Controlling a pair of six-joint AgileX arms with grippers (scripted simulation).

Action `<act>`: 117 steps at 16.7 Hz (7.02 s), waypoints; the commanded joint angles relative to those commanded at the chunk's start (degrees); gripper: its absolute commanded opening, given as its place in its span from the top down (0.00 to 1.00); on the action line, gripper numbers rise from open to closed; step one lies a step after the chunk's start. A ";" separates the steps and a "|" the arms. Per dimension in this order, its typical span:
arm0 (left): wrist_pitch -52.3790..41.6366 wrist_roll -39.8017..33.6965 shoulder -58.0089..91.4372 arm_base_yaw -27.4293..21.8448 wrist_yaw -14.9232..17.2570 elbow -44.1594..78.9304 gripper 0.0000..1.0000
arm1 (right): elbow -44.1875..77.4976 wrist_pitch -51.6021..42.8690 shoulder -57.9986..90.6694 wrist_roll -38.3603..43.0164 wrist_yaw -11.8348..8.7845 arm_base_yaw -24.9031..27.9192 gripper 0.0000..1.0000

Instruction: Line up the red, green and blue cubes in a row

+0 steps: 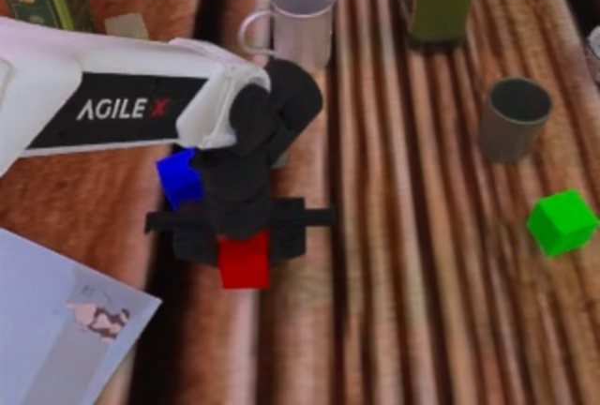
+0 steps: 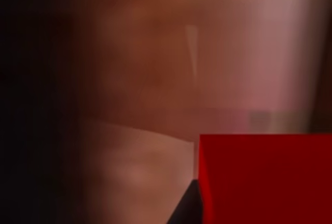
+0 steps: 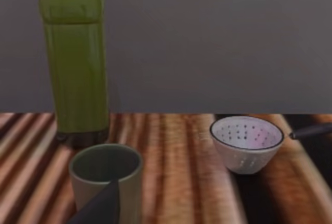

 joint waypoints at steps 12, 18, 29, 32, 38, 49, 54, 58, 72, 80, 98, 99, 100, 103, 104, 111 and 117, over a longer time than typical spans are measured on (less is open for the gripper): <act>0.00 0.00 0.00 0.00 0.00 0.00 0.00 | 0.00 0.00 0.00 0.00 0.00 0.00 0.00; -4.37 -0.13 -1.49 0.13 -0.03 3.07 0.00 | 0.00 0.00 0.00 0.00 0.00 0.00 0.00; -13.91 -0.30 -5.83 0.85 -0.08 8.31 0.00 | 0.52 -0.36 0.54 -0.07 -0.03 0.09 0.00; -10.80 0.05 -11.21 3.37 -0.37 3.58 0.00 | 5.30 -3.59 5.48 -0.65 -0.15 0.71 0.00; 2.43 3.03 -37.26 13.86 -0.90 -16.58 0.00 | 24.41 -17.57 29.46 -3.06 -0.05 2.70 0.00; 34.25 23.36 -96.55 32.74 -0.37 -63.02 0.00 | 64.83 -50.40 91.69 -8.61 0.17 7.22 0.00; 44.81 32.76 -112.35 36.50 0.54 -73.67 0.00 | 78.14 -58.83 106.97 -10.21 0.09 8.63 0.00; 48.24 36.08 -116.97 37.33 0.88 -76.39 0.00 | 82.35 -60.96 111.39 -10.68 0.06 9.03 0.00; 48.24 36.08 -116.97 37.33 0.88 -76.39 0.00 | 73.00 -44.75 118.17 -10.49 0.11 9.12 0.00; 48.24 36.08 -116.97 37.33 0.88 -76.39 0.00 | 72.82 -44.48 118.34 -10.48 0.11 9.13 0.30; 48.24 36.08 -116.97 37.33 0.88 -76.39 0.00 | 72.92 -44.67 117.90 -10.38 0.06 9.02 1.00; 48.24 36.08 -116.97 37.33 0.88 -76.39 0.00 | 73.08 -44.86 117.85 -10.40 0.06 9.06 1.00; 48.24 36.08 -116.97 37.33 0.88 -76.39 0.00 | 73.66 -45.66 117.59 -10.46 0.05 9.13 1.00; 48.24 36.08 -116.97 37.33 0.88 -76.39 0.00 | 76.76 -51.16 115.44 -10.41 0.03 9.19 1.00; 48.24 36.08 -116.97 37.33 0.88 -76.39 0.00 | 77.96 -53.55 114.54 -10.44 0.02 9.27 1.00; 48.24 36.08 -116.97 37.33 0.88 -76.39 0.00 | 81.00 -58.94 111.92 -10.45 -0.01 9.23 1.00; 48.24 36.08 -116.97 37.33 0.88 -76.39 0.00 | 86.44 -61.55 115.29 -0.95 0.12 15.90 1.00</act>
